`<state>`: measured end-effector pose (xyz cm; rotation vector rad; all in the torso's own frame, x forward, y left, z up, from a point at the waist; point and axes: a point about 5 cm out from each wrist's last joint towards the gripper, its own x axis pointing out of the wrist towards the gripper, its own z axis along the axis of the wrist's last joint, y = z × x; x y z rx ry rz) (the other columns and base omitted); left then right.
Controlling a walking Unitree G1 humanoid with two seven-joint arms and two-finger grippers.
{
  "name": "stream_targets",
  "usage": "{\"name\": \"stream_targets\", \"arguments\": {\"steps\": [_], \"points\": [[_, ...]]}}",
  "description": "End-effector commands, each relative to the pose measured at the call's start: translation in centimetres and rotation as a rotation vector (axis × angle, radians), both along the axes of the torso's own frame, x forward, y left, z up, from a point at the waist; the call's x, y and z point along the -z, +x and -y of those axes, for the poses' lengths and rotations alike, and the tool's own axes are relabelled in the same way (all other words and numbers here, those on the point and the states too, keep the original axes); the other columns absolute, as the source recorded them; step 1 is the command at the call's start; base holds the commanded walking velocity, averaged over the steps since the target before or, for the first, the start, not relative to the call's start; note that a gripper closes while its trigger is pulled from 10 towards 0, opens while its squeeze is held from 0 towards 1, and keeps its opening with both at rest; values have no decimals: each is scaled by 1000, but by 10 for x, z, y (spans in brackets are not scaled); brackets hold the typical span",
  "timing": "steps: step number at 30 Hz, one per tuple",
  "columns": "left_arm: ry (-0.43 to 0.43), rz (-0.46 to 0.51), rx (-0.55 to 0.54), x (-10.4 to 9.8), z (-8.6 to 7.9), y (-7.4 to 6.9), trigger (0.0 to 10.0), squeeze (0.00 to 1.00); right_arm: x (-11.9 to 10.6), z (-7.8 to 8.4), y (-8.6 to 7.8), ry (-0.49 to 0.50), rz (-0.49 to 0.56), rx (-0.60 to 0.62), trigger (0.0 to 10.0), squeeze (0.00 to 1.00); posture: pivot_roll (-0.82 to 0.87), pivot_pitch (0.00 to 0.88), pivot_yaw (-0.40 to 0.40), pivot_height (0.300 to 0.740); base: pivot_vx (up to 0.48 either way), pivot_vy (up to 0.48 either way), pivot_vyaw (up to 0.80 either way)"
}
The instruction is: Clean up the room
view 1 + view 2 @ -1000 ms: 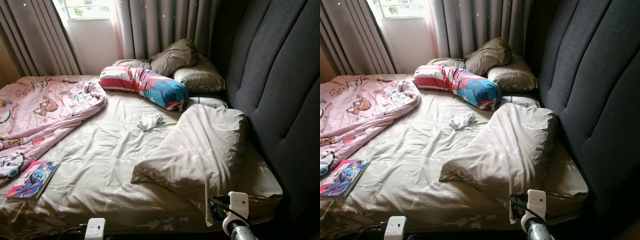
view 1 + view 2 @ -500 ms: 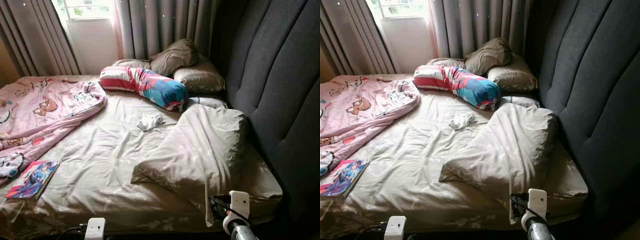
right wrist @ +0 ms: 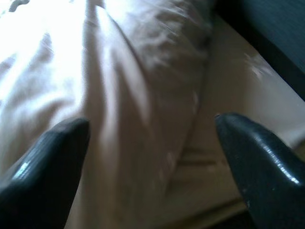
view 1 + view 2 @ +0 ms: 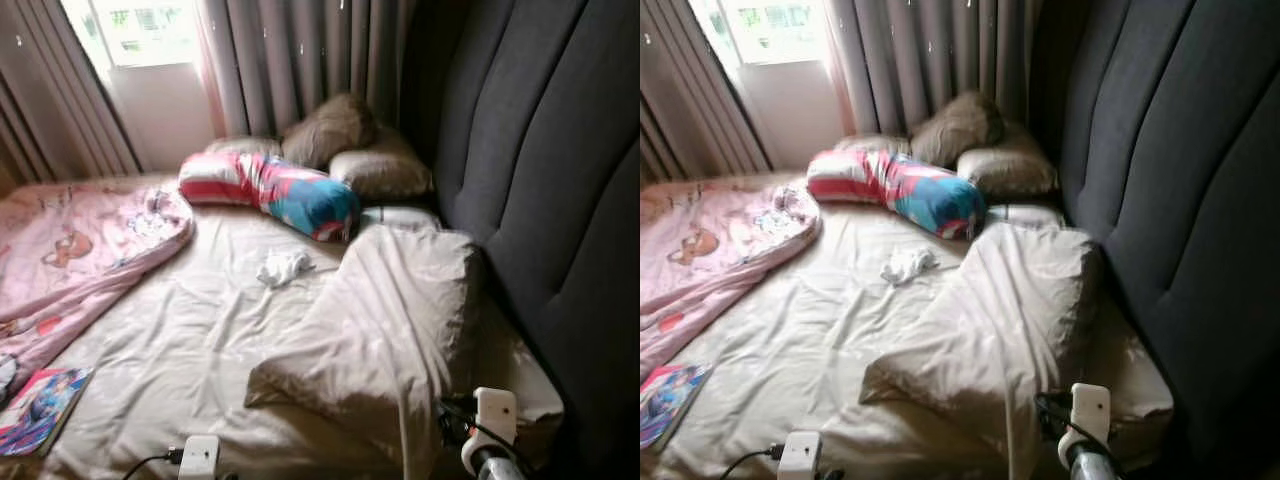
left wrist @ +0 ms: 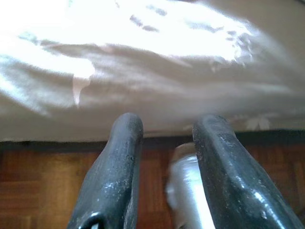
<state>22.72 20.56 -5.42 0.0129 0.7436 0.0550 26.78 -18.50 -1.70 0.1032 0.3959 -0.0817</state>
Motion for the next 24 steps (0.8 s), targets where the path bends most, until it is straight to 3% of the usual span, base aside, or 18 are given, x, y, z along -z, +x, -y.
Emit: {"name": "stream_targets", "arguments": {"steps": [1,19,24], "points": [[12,-19,-17,2,-7,-5,10000,0,-2,-9,3,16,11,-19,10000,0,-53,17,9,637,0,0,0],[12,-21,-16,2,-8,-5,10000,0,-1,-17,5,89,-9,-132,10000,0,-55,20,13,637,0,0,0],[14,-24,-16,2,-8,-6,10000,0,-2,-16,5,61,4,-133,10000,0,-53,21,13,637,0,0,0]]}}
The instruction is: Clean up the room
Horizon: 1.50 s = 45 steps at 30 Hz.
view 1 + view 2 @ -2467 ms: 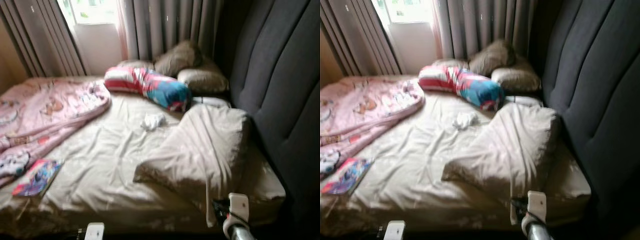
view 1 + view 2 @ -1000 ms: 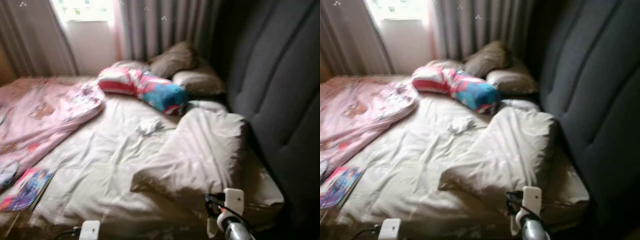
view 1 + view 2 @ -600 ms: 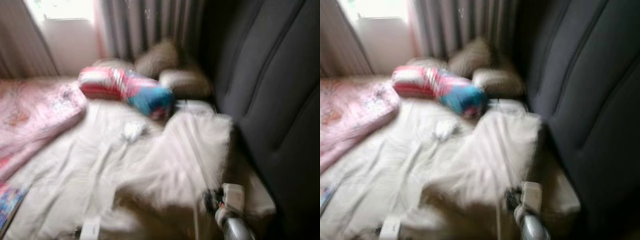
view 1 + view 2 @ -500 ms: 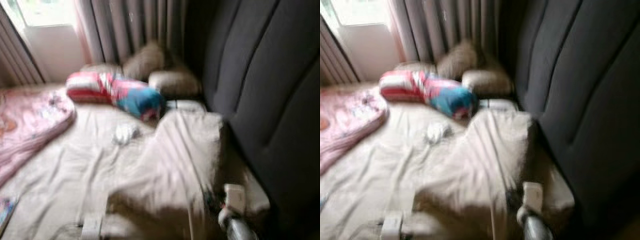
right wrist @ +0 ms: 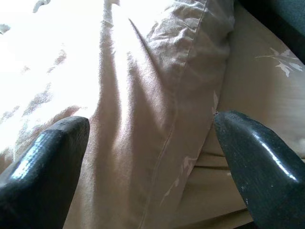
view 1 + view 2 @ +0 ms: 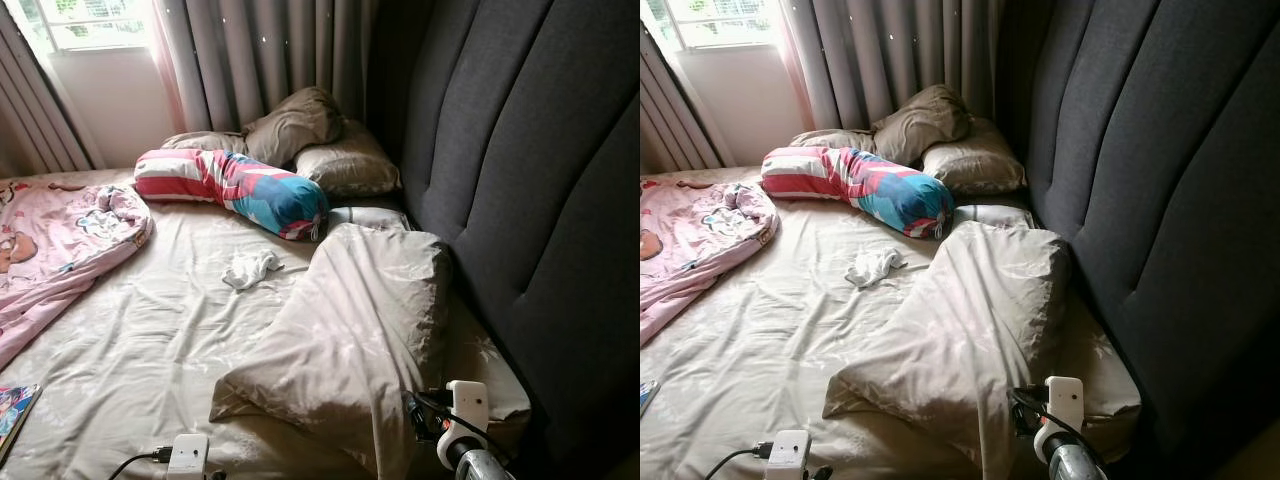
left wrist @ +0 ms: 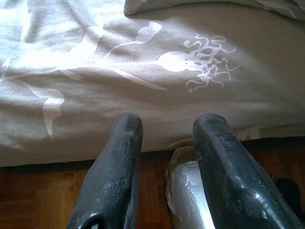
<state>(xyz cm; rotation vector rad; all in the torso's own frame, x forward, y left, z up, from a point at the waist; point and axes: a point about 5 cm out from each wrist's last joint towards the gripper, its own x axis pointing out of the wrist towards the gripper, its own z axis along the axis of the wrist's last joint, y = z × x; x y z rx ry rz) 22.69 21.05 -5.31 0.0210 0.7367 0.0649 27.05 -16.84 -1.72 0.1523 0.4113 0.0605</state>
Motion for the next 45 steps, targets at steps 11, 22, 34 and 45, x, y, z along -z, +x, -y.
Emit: {"name": "stream_targets", "arguments": {"steps": [11,22,34,45], "points": [[4,-32,-7,3,-3,-5,10000,0,-1,0,2,11,-1,-3,10000,0,-52,20,14,637,0,0,348],[9,-35,2,4,-3,-6,10000,0,1,1,0,-18,-26,5,10000,0,-48,13,23,637,0,0,0],[29,-48,30,5,-7,-9,10000,0,2,-6,-1,14,-21,-39,10000,1000,-52,41,44,637,0,0,0],[45,-67,60,8,-11,-17,10000,0,-49,-8,53,34,109,-59,10000,0,-63,99,76,637,0,0,0]]}}
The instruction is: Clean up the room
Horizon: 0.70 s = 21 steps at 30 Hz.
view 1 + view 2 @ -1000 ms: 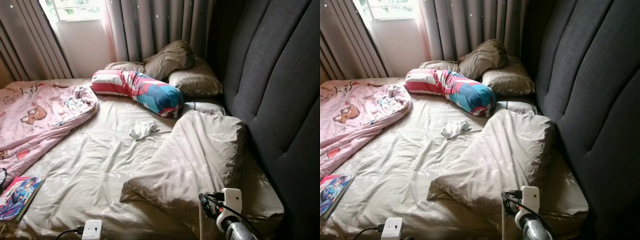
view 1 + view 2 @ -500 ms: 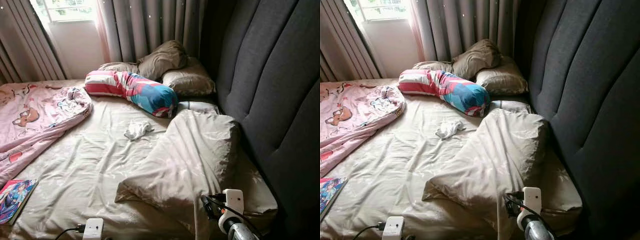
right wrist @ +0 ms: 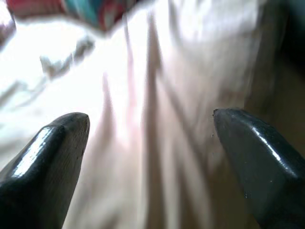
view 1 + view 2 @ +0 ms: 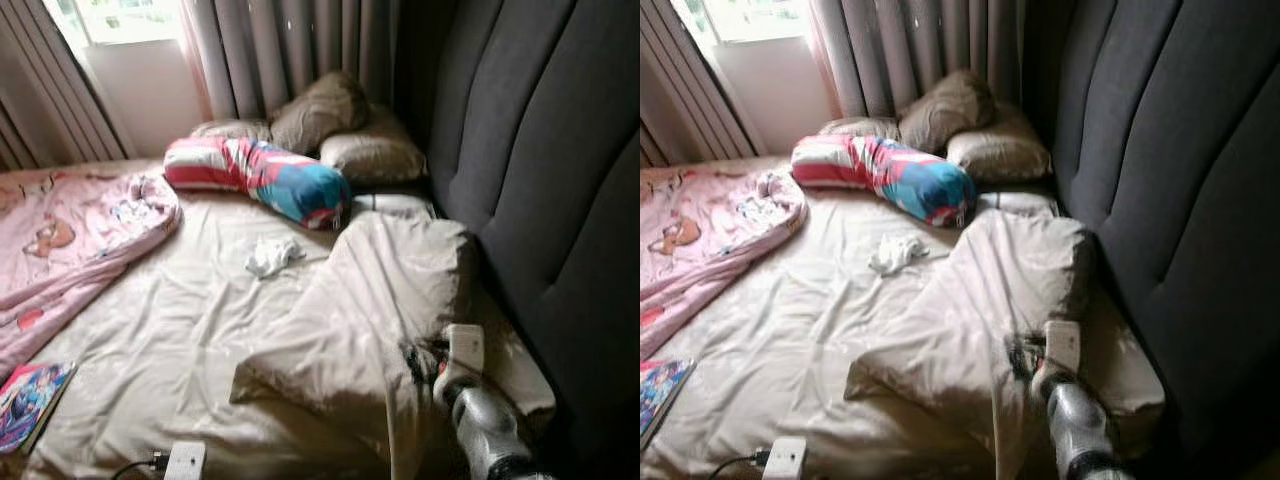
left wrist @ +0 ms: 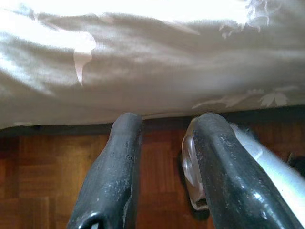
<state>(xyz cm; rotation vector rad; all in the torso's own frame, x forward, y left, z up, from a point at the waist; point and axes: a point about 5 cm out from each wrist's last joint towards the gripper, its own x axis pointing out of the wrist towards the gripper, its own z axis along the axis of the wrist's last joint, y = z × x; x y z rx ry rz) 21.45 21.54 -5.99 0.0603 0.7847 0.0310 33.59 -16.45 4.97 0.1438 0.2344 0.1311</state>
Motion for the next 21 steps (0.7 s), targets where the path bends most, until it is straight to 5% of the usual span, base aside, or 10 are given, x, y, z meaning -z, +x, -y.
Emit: {"name": "stream_targets", "arguments": {"steps": [1,13,21], "points": [[26,-21,24,2,-7,-6,10000,0,15,-5,-10,31,-61,-5,10000,0,-64,115,83,637,0,0,0],[35,-20,1,4,-15,-16,10000,0,14,-1,-9,44,-73,-37,10000,0,-29,201,55,637,0,0,0],[24,-45,8,12,-11,-28,10000,0,32,-8,-25,84,-126,-114,10000,0,-41,256,57,637,0,0,0]]}}
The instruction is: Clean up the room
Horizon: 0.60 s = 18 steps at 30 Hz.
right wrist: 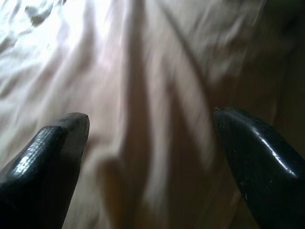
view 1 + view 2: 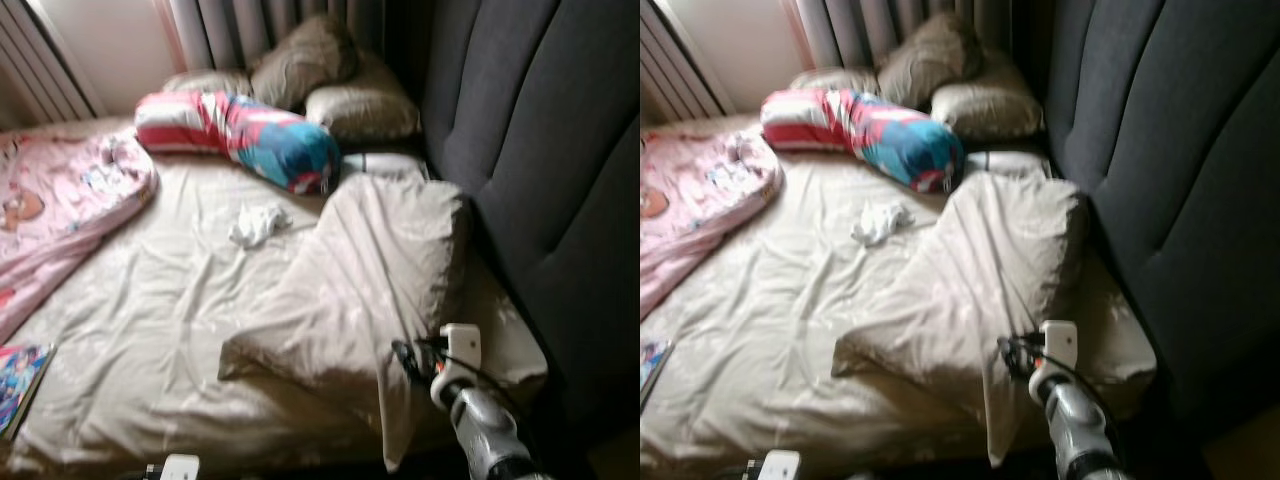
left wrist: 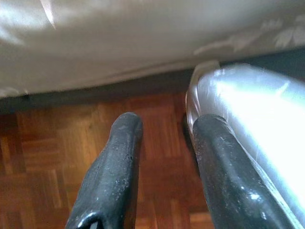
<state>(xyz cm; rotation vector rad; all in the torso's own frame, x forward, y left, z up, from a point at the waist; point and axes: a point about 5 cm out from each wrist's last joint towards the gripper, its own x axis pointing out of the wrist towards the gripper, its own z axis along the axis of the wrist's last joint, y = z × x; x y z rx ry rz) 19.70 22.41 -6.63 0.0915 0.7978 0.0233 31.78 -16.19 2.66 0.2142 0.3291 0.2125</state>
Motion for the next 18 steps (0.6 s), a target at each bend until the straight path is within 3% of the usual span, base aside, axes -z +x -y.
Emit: {"name": "stream_targets", "arguments": {"steps": [1,18], "points": [[-1,-31,-9,6,-2,-12,10000,0,10,-6,-9,11,-35,-40,10000,0,-41,259,58,637,0,0,0],[-7,-7,30,4,1,-9,10000,0,32,-19,-31,101,-114,-119,10000,0,-38,306,73,637,0,0,0]]}}
